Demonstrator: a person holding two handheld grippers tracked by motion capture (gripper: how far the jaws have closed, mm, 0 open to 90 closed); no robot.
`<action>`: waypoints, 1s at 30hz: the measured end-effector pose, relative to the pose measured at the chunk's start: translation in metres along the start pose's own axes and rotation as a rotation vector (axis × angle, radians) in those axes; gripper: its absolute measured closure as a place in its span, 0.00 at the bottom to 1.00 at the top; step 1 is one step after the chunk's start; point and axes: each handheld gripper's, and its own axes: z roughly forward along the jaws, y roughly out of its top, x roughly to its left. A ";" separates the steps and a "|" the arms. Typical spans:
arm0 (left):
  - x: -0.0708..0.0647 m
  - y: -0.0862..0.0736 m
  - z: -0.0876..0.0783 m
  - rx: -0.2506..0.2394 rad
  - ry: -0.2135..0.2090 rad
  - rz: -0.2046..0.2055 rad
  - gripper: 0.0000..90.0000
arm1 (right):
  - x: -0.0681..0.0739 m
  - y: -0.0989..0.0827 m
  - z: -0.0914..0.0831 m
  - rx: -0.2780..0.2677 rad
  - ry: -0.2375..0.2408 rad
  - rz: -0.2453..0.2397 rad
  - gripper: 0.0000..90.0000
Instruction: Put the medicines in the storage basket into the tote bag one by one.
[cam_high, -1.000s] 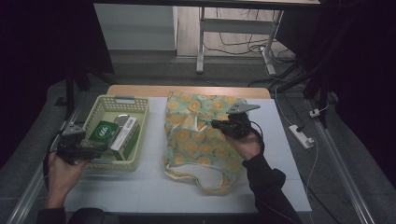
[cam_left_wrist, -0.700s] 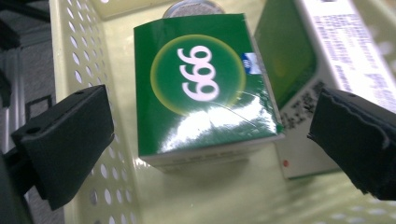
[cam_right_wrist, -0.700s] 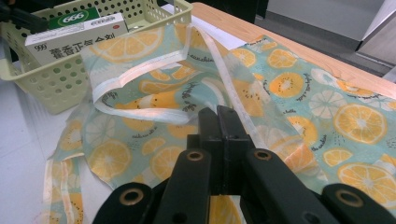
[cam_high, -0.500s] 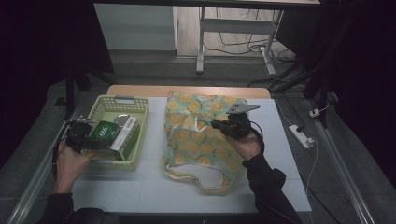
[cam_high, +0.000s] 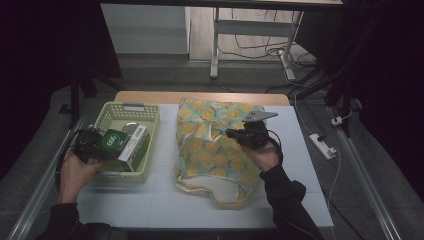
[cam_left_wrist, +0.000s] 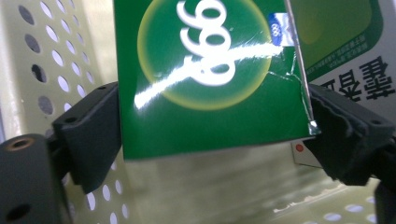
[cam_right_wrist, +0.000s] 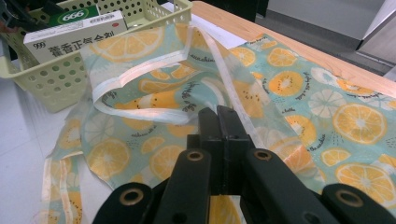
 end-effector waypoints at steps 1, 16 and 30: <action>0.001 0.000 0.000 -0.002 -0.003 -0.002 0.16 | 0.000 0.000 0.000 0.002 -0.001 0.001 1.00; 0.005 -0.007 -0.008 -0.075 0.022 -0.040 0.19 | -0.001 0.001 -0.003 -0.016 0.000 0.003 1.00; 0.006 -0.010 -0.049 -0.225 0.061 -0.026 0.19 | 0.000 0.001 -0.004 -0.014 0.002 0.000 1.00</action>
